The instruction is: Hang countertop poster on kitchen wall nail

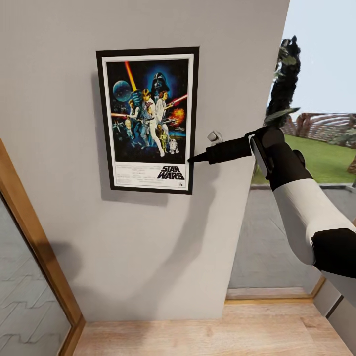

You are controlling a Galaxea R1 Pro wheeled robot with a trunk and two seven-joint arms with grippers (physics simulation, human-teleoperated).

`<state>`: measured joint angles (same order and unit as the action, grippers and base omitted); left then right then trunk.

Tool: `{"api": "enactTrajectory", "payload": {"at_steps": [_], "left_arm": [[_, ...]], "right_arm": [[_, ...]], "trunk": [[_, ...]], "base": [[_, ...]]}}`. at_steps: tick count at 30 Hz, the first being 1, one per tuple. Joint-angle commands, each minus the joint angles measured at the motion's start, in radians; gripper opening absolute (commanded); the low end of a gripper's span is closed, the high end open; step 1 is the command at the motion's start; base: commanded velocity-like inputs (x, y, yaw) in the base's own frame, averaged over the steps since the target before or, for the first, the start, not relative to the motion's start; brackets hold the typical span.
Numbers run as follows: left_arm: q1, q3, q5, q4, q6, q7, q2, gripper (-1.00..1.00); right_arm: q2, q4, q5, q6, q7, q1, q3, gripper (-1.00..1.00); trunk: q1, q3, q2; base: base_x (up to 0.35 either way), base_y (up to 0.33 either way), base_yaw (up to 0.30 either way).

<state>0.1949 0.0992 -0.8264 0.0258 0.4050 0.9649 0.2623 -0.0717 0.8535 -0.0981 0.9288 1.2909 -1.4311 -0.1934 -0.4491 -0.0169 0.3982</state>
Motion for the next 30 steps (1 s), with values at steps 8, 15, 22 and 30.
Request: {"api": "enactTrajectory", "payload": {"at_steps": [8,15,22,30], "left_arm": [[0.001,0.008,0.007,-0.001,0.005,0.003,0.0,1.0],[-0.002,0.007,0.007,0.0,0.006,0.003,-0.004,1.0],[-0.002,0.007,0.007,0.0,0.006,0.003,-0.004,1.0],[-0.002,0.007,0.007,0.0,0.006,0.003,-0.004,1.0]], "right_arm": [[0.0,0.001,-0.009,0.007,0.01,-0.001,0.0,-1.0],[0.0,0.003,0.004,0.011,0.008,-0.001,0.007,-1.0],[0.0,0.003,0.004,0.011,0.008,-0.001,0.007,-1.0],[0.0,0.003,0.004,0.011,0.008,-0.001,0.007,-1.0]], "trunk": [[-0.001,-0.002,0.002],[-0.001,-0.002,0.002],[-0.001,-0.002,0.002],[-0.001,-0.002,0.002]], "base": [[0.273,0.0,0.0],[0.035,0.0,0.0],[0.0,0.0,0.0],[0.0,0.0,0.0]]}}
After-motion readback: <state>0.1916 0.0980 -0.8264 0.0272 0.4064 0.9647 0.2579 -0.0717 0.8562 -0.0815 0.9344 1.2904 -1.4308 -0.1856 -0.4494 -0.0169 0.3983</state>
